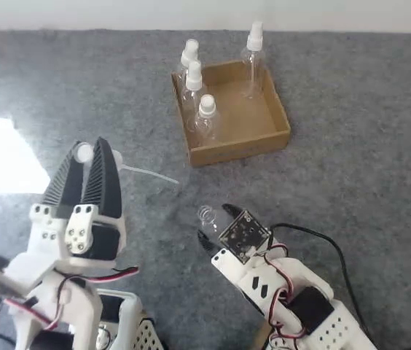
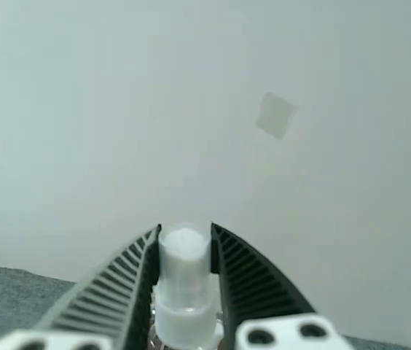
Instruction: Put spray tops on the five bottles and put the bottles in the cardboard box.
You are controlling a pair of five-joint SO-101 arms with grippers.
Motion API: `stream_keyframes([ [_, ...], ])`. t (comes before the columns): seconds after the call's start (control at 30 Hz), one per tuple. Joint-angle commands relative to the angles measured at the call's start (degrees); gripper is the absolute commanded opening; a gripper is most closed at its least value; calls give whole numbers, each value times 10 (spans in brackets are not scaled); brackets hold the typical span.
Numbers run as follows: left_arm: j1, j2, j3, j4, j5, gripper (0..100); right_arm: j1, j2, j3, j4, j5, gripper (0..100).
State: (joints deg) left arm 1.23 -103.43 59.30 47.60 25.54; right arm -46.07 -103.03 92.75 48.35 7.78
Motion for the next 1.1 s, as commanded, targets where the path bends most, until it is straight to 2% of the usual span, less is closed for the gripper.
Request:
stream_keyframes([
  [0.0, 46, -11, 0, 13, 9, 13, -5, -8, -10, -4, 12, 100],
  [0.17, 98, -10, 24, 16, -9, 13, -5, -8, -10, -4, 13, 100],
  [0.3, 103, -10, 42, 16, -10, 13, -2, -8, -9, -4, 42, 100],
  [0.57, 140, -10, 63, 19, -12, 13, -1, -9, -9, -5, 42, 100],
  [0.93, 144, -9, 90, 17, -18, 13, 0, -9, 12, -44, 43, 100],
  [1.07, 190, -9, 116, 17, -40, 13, 0, -9, 12, -44, 41, 100],
])
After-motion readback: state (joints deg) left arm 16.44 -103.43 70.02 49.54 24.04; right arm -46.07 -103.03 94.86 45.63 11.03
